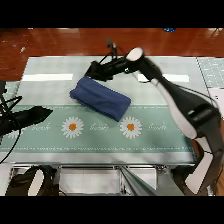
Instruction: Fold the shirts.
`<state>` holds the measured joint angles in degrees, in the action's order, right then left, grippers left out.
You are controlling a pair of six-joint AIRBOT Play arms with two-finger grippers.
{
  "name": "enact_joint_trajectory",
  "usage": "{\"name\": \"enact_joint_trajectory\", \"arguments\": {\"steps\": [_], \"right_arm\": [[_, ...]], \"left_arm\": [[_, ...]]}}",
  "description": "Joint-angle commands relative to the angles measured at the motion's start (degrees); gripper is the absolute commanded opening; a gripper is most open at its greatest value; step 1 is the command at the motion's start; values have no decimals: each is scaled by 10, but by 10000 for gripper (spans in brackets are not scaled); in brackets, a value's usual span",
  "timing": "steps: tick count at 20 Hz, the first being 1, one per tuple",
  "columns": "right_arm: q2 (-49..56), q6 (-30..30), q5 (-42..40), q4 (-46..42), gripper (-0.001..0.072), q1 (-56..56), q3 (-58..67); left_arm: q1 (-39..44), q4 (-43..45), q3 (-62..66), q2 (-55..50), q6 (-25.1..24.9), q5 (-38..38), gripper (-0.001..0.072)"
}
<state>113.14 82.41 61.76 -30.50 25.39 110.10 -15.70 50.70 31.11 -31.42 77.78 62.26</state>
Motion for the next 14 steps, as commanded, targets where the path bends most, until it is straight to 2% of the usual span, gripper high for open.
{"name": "enact_joint_trajectory", "arguments": {"steps": [1, 4, 5, 7, 8, 10, 12, 14], "right_arm": [[-82, 35, 156, -125, 408, -71, -1], [-219, 93, 189, -418, 408, -97, -54], [-276, 117, 173, -505, 409, -100, -103], [-395, 174, 109, -606, 417, -112, -240], [-455, 203, 68, -621, 419, -122, -322], [-572, 253, -13, -593, 421, -151, -504], [-649, 271, -90, -502, 421, -173, -666], [-668, 270, -173, -372, 421, -180, -786]], "left_arm": [[0, -7, 0, 0, 0, -12, 18], [0, -7, 0, 0, 0, -12, 18], [0, -7, 0, 0, 0, -12, 18], [0, -8, 0, 0, 0, -12, 18], [0, -8, 0, 0, 0, -12, 18], [0, -8, 0, 0, 0, -12, 18], [0, -8, 0, 0, 0, -12, 18], [0, -8, 0, 0, 0, -12, 18]]}}
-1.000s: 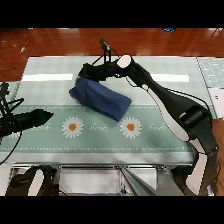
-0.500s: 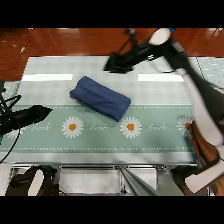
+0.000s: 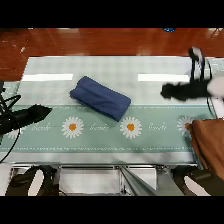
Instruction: Fold the shirts.
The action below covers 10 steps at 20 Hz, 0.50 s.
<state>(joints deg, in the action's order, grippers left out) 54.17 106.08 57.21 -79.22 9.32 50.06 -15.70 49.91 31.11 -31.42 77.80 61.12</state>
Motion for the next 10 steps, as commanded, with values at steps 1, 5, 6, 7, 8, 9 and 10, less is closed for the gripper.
{"name": "enact_joint_trajectory", "arguments": {"steps": [1, 5, 6, 7, 8, 9, 10], "right_arm": [[-73, 21, -170, 188, 421, -15, -224], [18, -86, -287, 410, 421, 49, -258], [54, -121, -296, 460, 421, 63, -249], [88, -158, -294, 504, 421, 72, -236], [122, -202, -287, 552, 421, 81, -221], [151, -238, -279, 592, 421, 88, -205], [180, -268, -269, 628, 421, 92, -186]], "left_arm": [[0, 0, 0, 0, 0, 0, 18], [0, 0, 0, 0, 0, 0, 18], [0, 0, 0, 0, 0, 0, 18], [0, 0, 0, 0, 0, 0, 18], [0, 0, 0, 0, 0, 0, 18], [0, 0, 0, 0, 0, 0, 18], [0, 0, 0, 0, 0, 0, 18]]}}
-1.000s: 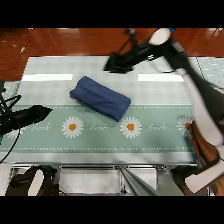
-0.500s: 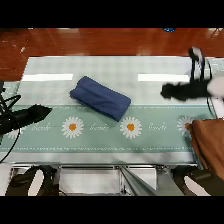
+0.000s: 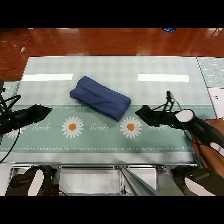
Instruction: Fold the shirts.
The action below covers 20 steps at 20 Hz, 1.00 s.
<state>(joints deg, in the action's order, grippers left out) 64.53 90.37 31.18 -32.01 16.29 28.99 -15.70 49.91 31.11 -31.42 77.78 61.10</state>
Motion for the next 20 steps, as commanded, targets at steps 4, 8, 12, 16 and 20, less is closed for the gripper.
{"name": "enact_joint_trajectory", "arguments": {"steps": [4, 8, 12, 16, 20], "right_arm": [[165, -171, 37, 228, 421, 24, 91], [227, -170, 61, 231, 420, 25, 151], [290, -160, 87, 231, 414, 49, 211], [320, -177, 94, 230, 56, 84, 278], [320, -191, 120, 198, 24, 95, 354]], "left_arm": [[0, 0, 0, 0, 0, 0, 18], [0, 0, 0, 0, 0, 0, 18], [0, 0, 0, 0, 0, 0, 18], [0, 0, 0, 0, 0, 0, 18], [0, 0, 0, 0, 0, 0, 18]]}}
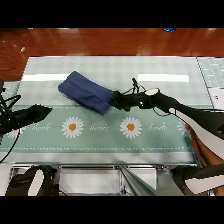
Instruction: Fold the shirts.
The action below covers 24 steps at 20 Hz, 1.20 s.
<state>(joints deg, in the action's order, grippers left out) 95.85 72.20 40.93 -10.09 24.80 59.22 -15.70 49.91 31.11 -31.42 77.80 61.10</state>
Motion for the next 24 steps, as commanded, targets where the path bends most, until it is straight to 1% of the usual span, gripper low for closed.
{"name": "enact_joint_trajectory", "arguments": {"steps": [1, 4, 8, 11, 13, 15, 18, 21, 23, 24], "right_arm": [[6, -2, 38, -46, 24, 10, 82], [6, 78, 88, -170, 24, -2, 202], [6, 186, 188, -336, 24, -44, 397], [5, 237, 278, -412, 24, -94, 529], [-8, 254, 318, -420, 23, -137, 576], [-40, 269, 338, -420, 24, -186, 581], [-92, 272, 382, -420, 24, -269, 581], [-142, 276, 449, -420, 23, -367, 579], [-177, 282, 504, -444, 23, -427, 565], [-197, 282, 537, -473, 23, -454, 553]], "left_arm": [[0, 0, 0, 0, 0, 0, 18], [0, 0, 0, 0, 0, 0, 18], [0, 0, 0, 0, 0, 0, 18], [0, -1, 0, 0, 0, 0, 18], [0, -12, 0, 0, 0, -1, 18], [0, -29, 0, 0, 0, -6, 18], [0, -33, 0, 0, 0, -14, 18], [0, -33, 0, 0, -2, -15, 18], [0, -33, 0, 0, -2, -21, 18], [0, -33, 0, 0, -2, -26, 18]]}}
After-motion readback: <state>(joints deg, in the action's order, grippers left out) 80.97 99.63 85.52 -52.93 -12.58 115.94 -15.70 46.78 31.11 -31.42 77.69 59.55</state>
